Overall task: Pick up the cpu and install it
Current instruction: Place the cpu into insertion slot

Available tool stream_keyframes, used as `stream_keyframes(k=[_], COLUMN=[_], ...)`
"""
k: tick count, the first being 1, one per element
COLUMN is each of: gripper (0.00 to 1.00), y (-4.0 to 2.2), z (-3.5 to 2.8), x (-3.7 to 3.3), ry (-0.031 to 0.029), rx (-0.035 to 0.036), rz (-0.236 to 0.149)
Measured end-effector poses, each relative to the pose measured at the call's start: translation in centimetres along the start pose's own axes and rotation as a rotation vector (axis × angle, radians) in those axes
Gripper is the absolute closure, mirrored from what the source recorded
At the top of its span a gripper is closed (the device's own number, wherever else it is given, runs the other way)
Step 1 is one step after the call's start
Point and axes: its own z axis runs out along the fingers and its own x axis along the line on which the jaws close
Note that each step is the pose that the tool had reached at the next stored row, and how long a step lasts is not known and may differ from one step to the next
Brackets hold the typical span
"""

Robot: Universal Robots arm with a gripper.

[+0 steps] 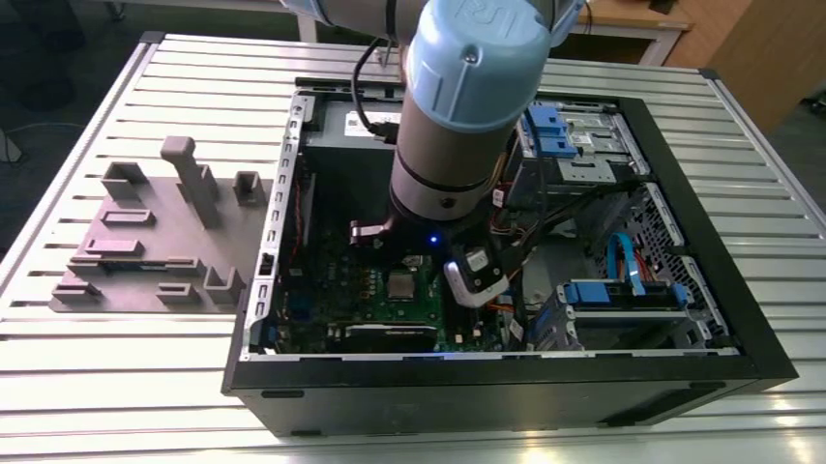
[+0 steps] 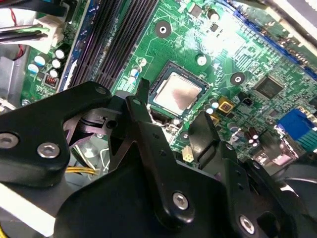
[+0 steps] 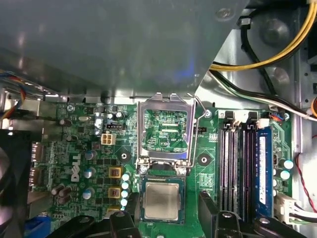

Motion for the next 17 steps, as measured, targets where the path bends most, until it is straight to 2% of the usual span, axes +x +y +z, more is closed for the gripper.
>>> stream_keyframes(k=[4, 5, 7, 8, 12, 17], gripper=[0.41, 0.41, 0.41, 0.41, 0.41, 0.41], y=[-0.03, -0.04, -0.04, -0.04, -0.04, -0.04], z=[0.30, 0.37, 0.48, 0.49, 0.51, 1.09], x=[0.00, 0.00, 0.03, 0.05, 0.06, 0.17], ry=[0.0001, 0.0000, -0.0005, -0.0009, -0.0009, -0.0009], rx=[-0.0039, -0.0073, -0.0184, -0.0204, -0.0206, -0.0205], rz=[-0.001, -0.001, -0.002, -0.002, -0.002, -0.002])
